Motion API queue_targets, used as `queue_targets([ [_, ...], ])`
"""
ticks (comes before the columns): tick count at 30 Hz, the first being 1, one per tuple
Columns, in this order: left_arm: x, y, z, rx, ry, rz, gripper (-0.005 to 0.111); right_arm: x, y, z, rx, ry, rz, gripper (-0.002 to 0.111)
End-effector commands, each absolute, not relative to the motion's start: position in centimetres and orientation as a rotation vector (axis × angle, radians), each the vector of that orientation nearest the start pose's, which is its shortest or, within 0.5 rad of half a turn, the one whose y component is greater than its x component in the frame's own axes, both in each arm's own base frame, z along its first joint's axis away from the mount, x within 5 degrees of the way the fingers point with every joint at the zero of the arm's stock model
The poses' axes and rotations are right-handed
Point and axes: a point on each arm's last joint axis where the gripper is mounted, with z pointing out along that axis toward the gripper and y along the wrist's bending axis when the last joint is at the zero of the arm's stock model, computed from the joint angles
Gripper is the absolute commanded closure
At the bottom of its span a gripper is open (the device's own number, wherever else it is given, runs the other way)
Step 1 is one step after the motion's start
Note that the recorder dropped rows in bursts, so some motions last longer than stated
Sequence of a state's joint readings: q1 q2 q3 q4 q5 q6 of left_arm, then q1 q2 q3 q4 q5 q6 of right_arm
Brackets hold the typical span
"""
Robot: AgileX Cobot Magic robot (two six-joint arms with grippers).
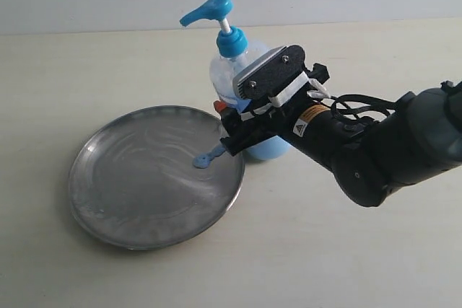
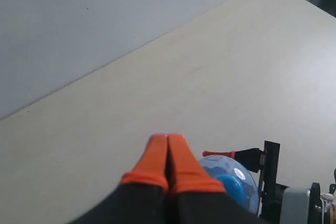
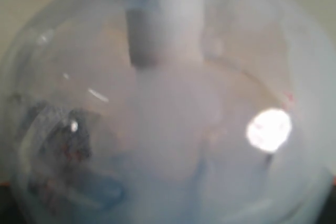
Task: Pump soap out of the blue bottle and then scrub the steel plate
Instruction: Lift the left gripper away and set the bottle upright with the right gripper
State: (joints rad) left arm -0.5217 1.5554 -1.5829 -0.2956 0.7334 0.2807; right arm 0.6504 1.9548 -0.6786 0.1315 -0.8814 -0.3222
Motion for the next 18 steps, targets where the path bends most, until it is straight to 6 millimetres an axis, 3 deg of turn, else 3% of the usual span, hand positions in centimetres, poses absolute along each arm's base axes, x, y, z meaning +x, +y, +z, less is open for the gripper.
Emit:
queue_targets([
  [1, 29.2, -18.5, 41.9, 0.719, 2.033, -0.468, 0.107, 28.1, 19.7, 12.7, -0.671, 1.72, 0.16, 0.108],
  [5, 28.9, -18.0, 42.4, 0.684, 2.0, -0.476, 0.107, 28.3, 19.3, 13.4, -0.607, 1.725, 0.152, 0.108],
  [10, 28.3, -17.6, 41.2, 0.683, 2.028, -0.476, 0.107, 28.5, 18.9, 13.4, -0.544, 1.741, 0.136, 0.108],
  [18, 25.3, -15.3, 42.1, 0.631, 1.968, -0.48, 0.107, 28.5, 18.9, 13.4, -0.51, 1.753, 0.163, 0.108],
])
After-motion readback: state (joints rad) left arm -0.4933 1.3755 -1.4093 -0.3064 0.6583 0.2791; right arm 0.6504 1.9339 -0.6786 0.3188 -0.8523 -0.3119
